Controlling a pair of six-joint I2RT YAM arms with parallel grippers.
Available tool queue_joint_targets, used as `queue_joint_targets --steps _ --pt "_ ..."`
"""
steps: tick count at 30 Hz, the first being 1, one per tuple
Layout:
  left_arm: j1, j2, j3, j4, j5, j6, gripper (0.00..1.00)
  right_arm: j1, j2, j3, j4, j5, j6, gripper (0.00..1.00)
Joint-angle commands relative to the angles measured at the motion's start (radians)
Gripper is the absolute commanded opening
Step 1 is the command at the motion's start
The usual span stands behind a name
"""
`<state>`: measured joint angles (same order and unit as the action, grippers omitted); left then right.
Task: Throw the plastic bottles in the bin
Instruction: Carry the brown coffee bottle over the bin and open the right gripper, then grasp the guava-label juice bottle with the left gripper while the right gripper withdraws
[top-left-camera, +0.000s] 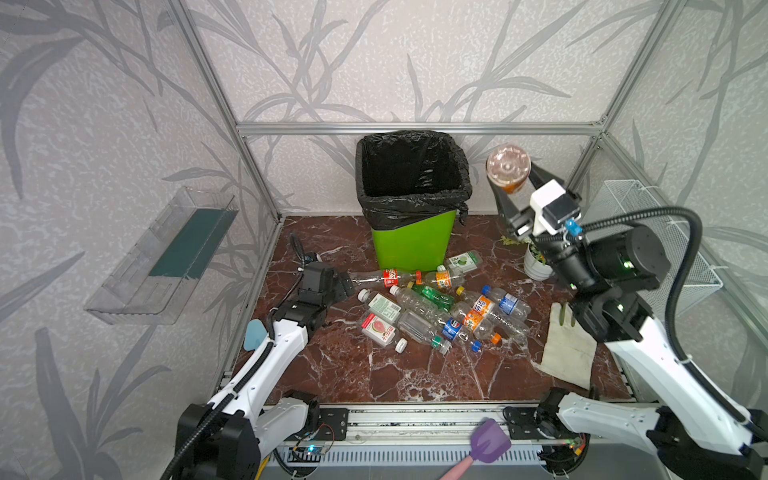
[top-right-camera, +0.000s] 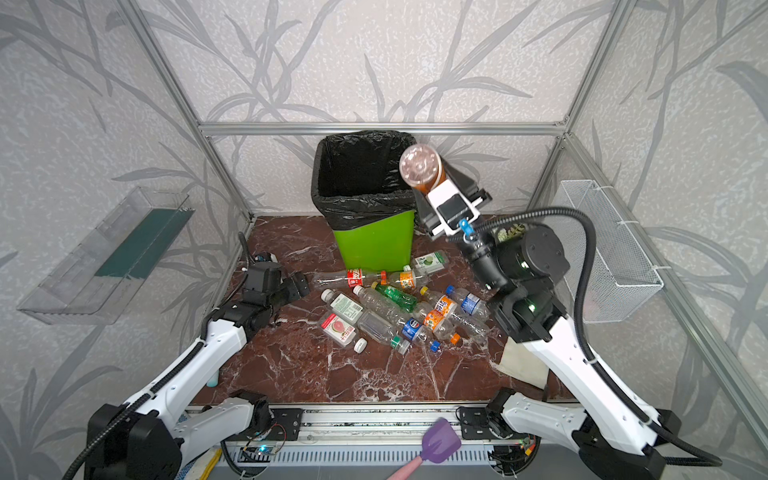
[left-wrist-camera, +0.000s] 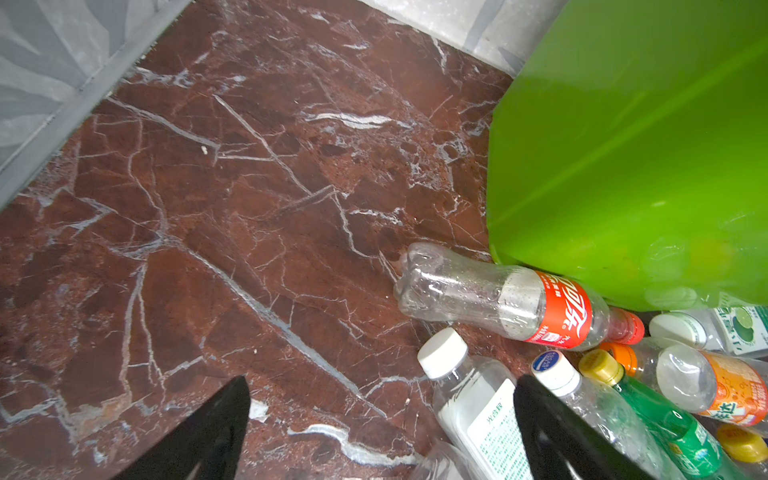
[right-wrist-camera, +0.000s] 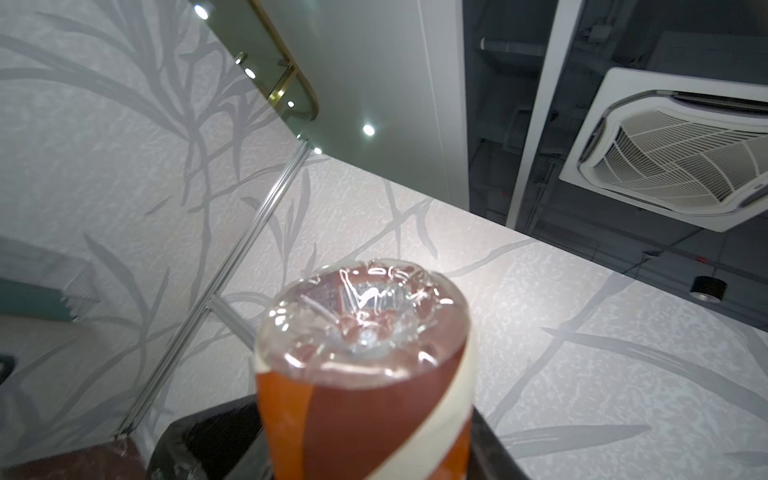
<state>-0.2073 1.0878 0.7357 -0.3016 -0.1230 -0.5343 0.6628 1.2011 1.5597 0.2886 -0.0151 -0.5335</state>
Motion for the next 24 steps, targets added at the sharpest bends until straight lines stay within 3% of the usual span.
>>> queue_joint_targets --steps 1,4,5,7,8,10,14,16,24 --pt "0.003 0.016 0.012 0.009 0.063 -0.030 0.99 -0.112 0.284 0.216 -0.033 -0.152 0.334 0.35" --pt "0.000 0.011 0.009 0.003 0.077 -0.053 0.99 -0.121 0.670 0.769 -0.543 -0.171 0.364 0.42" --pt "-0.001 0.007 0.009 -0.003 0.075 -0.055 0.99 -0.126 0.806 1.025 -0.719 -0.117 0.399 0.50" --pt "-0.002 -0.003 0.006 -0.021 0.056 -0.055 0.99 -0.150 1.027 1.497 -0.956 -0.052 0.488 0.77" --pt "-0.002 -0.010 0.003 -0.027 0.043 -0.052 0.99 -0.166 1.058 1.591 -0.974 -0.072 0.537 0.88" --pt "-0.002 -0.021 -0.005 -0.028 0.028 -0.049 0.99 -0.181 0.921 1.349 -0.821 -0.133 0.585 0.94" --pt "-0.002 -0.028 0.002 -0.033 0.031 -0.044 0.99 -0.168 0.577 0.687 -0.342 -0.091 0.591 0.97" --pt "-0.002 -0.034 0.002 -0.035 0.033 -0.054 0.99 -0.167 0.427 0.432 -0.141 -0.079 0.614 0.99" --pt "-0.050 -0.107 -0.013 -0.118 0.032 -0.183 0.99 -0.182 0.094 -0.070 0.035 0.015 0.574 0.99"
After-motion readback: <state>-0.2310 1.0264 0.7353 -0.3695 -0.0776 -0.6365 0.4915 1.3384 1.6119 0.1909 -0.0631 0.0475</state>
